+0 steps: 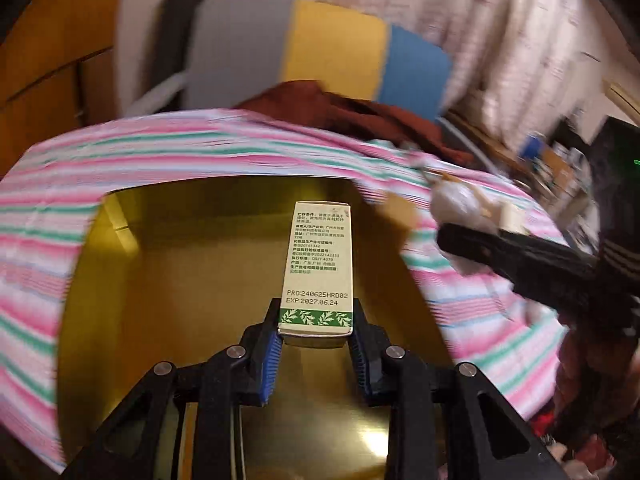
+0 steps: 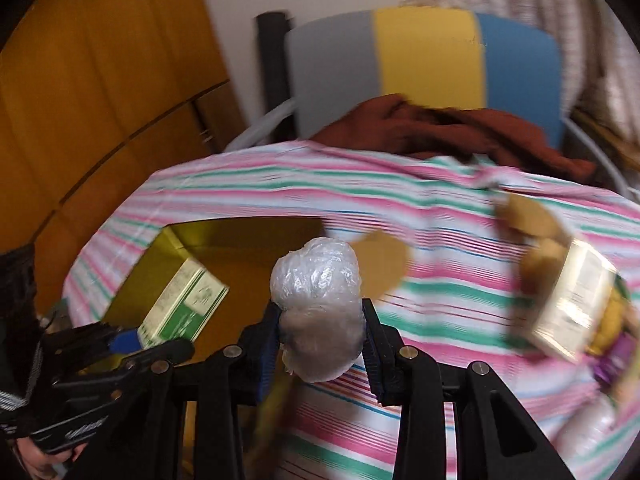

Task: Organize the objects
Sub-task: 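Carry both items to the gold tray and open both tools to release them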

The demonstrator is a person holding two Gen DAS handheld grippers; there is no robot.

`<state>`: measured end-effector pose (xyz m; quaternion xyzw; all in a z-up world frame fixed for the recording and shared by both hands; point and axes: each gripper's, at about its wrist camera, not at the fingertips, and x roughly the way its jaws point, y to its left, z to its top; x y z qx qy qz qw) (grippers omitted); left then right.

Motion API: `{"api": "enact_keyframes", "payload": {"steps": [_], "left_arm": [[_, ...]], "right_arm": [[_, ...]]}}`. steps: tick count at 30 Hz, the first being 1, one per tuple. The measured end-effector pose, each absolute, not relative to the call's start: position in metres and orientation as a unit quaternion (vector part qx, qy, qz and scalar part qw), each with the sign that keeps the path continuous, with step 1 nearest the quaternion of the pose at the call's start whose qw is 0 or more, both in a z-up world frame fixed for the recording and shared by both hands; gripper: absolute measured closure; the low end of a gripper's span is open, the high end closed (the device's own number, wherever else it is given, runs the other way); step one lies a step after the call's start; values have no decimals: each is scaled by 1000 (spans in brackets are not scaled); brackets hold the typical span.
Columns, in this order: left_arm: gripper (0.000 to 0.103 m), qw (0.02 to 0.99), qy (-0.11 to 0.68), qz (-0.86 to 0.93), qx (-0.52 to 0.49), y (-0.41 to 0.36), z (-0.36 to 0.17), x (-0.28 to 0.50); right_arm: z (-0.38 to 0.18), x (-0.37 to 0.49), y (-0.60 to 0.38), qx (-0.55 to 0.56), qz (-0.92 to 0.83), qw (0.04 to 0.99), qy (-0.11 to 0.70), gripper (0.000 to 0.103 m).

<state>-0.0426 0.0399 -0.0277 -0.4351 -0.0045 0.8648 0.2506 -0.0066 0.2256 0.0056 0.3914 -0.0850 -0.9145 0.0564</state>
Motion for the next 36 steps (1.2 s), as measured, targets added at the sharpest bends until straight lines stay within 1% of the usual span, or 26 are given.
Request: {"api": "enact_keyframes", "payload": {"steps": [3, 6, 12, 15, 16, 17, 19, 21, 24, 25, 28, 30, 33, 36], "left_arm": [[73, 203, -16, 866, -457, 12, -40, -71], [73, 171, -27, 864, -473, -8, -51, -92], [73, 134, -58, 853, -502, -25, -66, -119], [73, 118, -60, 853, -504, -27, -69, -132], [73, 111, -62, 853, -506, -26, -68, -136], [73, 109, -69, 851, -509, -26, -69, -139], [69, 107, -78, 848, -513, -29, -70, -143], [64, 106, -89, 844, -518, -30, -71, -146], [56, 108, -116, 841, -517, -33, -71, -145], [55, 107, -125, 840, -516, -34, -70, -143], [55, 105, -154, 835, -518, -35, -66, -137], [55, 100, -159, 835, -518, -36, -64, -132], [54, 93, -147, 844, -507, -33, -55, -123], [52, 92, -129, 854, -495, -30, -47, -118]], "right_arm": [[-3, -35, 189, 416, -901, 91, -80, 65], [-20, -66, 163, 449, -881, 113, -94, 65], [-44, -117, 133, 480, -862, 102, -126, 65], [-47, -131, 125, 471, -866, 98, -137, 62], [-48, -135, 124, 469, -866, 97, -143, 51], [-50, -140, 123, 469, -865, 97, -153, 37], [-48, -142, 125, 465, -866, 89, -164, 29], [-43, -136, 130, 456, -869, 85, -171, 29], [-33, -122, 139, 442, -877, 77, -172, 22], [-29, -118, 141, 437, -879, 76, -175, 20], [-19, -102, 150, 425, -883, 78, -183, 17], [-14, -91, 157, 420, -884, 79, -187, 17], [-4, -73, 167, 405, -893, 79, -180, 16], [5, -53, 179, 390, -903, 65, -168, 12]]}}
